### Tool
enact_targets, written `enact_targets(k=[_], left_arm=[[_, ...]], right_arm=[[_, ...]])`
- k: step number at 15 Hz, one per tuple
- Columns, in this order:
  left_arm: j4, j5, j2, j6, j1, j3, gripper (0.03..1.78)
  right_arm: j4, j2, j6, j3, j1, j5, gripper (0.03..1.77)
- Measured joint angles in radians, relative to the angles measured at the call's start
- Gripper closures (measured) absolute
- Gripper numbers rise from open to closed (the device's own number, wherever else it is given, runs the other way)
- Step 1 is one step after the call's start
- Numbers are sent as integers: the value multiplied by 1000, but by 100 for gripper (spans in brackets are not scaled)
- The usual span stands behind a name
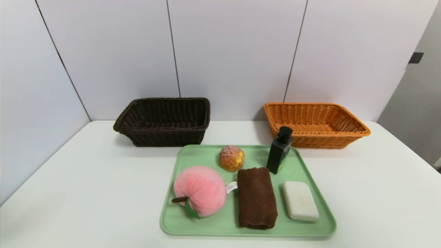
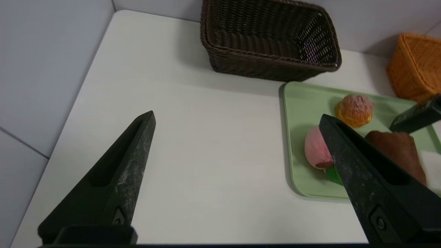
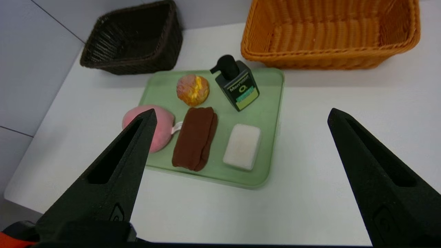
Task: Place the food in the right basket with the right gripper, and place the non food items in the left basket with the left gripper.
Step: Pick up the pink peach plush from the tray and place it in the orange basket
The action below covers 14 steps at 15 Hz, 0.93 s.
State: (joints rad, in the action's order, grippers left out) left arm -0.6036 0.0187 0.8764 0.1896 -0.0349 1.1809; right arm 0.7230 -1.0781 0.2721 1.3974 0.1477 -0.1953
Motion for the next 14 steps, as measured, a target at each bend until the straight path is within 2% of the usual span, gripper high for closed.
enact_targets(k=[2,4,6,8,11,14], left_arm=[[-5,40,67,-25,-92,10,12],[-7,59,141,-24,-206,11,12],[-2,61,193,17,-278,-19,12],[-5,46,204,60,-297,-44,12],[-10,21,164,84,-302,-82,12],[-11,-24,96,84,-303,-127,12]], right_arm=[[32,-106,32,41,56,98,9],[37,-190,96,62,110,140,9],[50,-272,205,105,197,157,9],[87,-356,327,206,287,170,9],[211,-501,517,410,429,168,9],[304,-630,613,531,561,148,9]])
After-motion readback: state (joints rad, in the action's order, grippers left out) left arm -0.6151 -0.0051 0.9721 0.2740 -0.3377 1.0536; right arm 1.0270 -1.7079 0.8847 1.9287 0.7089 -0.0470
